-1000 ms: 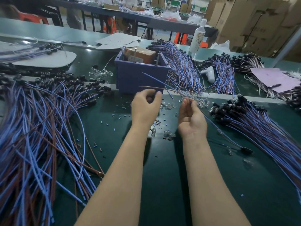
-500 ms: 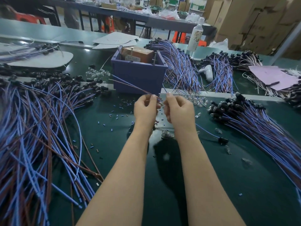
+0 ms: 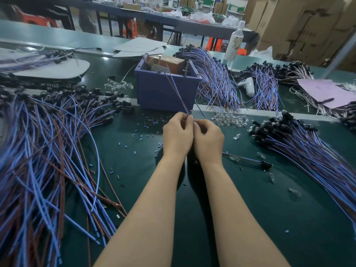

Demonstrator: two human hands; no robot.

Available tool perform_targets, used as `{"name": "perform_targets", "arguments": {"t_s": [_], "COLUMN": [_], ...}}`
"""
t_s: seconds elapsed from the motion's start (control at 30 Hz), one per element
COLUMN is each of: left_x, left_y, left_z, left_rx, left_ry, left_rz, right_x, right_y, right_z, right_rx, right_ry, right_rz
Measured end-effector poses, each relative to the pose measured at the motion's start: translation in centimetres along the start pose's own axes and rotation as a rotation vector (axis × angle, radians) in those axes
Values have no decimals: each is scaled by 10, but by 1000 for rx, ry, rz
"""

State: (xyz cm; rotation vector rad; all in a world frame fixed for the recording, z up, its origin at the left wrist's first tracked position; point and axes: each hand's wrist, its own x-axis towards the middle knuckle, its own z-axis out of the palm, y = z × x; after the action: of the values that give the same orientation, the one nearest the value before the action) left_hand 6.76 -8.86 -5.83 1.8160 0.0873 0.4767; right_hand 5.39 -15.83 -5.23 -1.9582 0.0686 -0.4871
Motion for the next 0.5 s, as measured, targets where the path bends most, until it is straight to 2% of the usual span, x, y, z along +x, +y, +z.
{"name": "perform_targets", "arguments": {"t_s": [0.1,0.2,0.3,0.5], "left_x": [-1,3,5,5], "left_y": [1,1,2,2], "left_z": [-1,-2,-3,-5], "left_rx": [-11,-223,-388,-302], "left_ry": [43,106,135,116], "left_rz": [-14,-135,-215,-141], "right_x": [3,6,5,2], "right_y": [1,1,3,4], "right_z": [2,0,0,4], "right_rx": [127,227,143,1], "right_ry": [27,119,140,54], "right_rz": [75,133,85,-10]}}
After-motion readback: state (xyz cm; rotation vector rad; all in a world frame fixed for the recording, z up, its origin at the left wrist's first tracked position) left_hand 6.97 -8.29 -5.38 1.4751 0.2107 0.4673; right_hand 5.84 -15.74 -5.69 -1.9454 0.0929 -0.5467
